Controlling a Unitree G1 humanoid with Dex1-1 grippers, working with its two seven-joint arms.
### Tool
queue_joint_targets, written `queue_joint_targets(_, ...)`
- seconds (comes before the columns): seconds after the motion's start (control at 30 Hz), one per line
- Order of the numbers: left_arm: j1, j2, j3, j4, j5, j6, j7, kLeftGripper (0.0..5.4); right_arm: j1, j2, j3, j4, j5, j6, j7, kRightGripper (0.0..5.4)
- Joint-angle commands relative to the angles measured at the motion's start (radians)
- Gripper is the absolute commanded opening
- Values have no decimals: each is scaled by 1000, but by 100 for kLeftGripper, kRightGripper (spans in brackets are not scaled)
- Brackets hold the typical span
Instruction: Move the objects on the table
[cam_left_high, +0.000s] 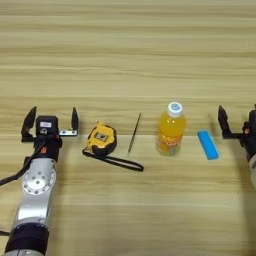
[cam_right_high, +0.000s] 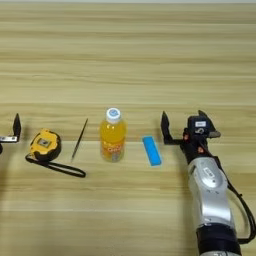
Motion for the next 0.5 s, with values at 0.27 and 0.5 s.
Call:
queue_joint_targets(0.27,-17,0,-3,-10,-4,-55,0,540,-17,8,18,47,-14,-27,-9,538)
queue_joint_targets(0.5,-1,-27,-39,-227,2,14,-9,540,-13,14,27,42,-14,-21,-12,538)
